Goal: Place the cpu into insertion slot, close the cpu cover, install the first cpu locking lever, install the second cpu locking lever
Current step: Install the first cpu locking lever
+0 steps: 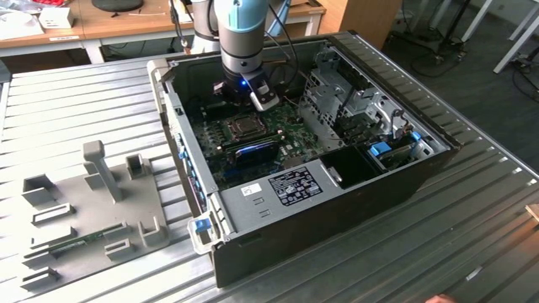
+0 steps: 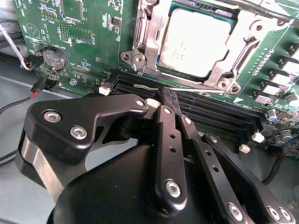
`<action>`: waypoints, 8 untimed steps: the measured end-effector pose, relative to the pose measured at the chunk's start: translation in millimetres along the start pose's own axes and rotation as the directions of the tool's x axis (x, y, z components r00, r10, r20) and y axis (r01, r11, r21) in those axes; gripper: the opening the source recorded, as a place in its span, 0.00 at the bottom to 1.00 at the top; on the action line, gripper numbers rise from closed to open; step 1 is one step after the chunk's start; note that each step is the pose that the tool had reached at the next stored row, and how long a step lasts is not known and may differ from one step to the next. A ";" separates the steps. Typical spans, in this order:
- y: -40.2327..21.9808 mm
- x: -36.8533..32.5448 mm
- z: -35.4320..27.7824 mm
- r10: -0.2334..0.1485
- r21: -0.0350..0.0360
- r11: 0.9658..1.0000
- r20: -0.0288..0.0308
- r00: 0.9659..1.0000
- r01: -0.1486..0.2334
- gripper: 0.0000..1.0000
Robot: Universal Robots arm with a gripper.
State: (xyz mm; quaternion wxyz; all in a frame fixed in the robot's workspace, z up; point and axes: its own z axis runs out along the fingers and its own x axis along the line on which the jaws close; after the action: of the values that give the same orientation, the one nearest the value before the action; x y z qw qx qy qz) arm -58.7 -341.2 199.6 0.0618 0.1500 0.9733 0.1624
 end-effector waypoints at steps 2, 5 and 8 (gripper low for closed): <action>-0.2 0.0 0.5 0.000 0.000 1.000 0.000 1.000 0.000 0.10; -0.2 0.0 0.4 0.000 0.000 1.000 0.000 1.000 0.000 0.10; -0.2 -0.3 0.9 0.000 0.000 1.000 0.000 1.000 0.000 0.10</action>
State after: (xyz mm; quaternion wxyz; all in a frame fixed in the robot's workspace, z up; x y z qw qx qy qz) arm -58.3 -341.1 198.7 0.0618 0.1499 0.9733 0.1624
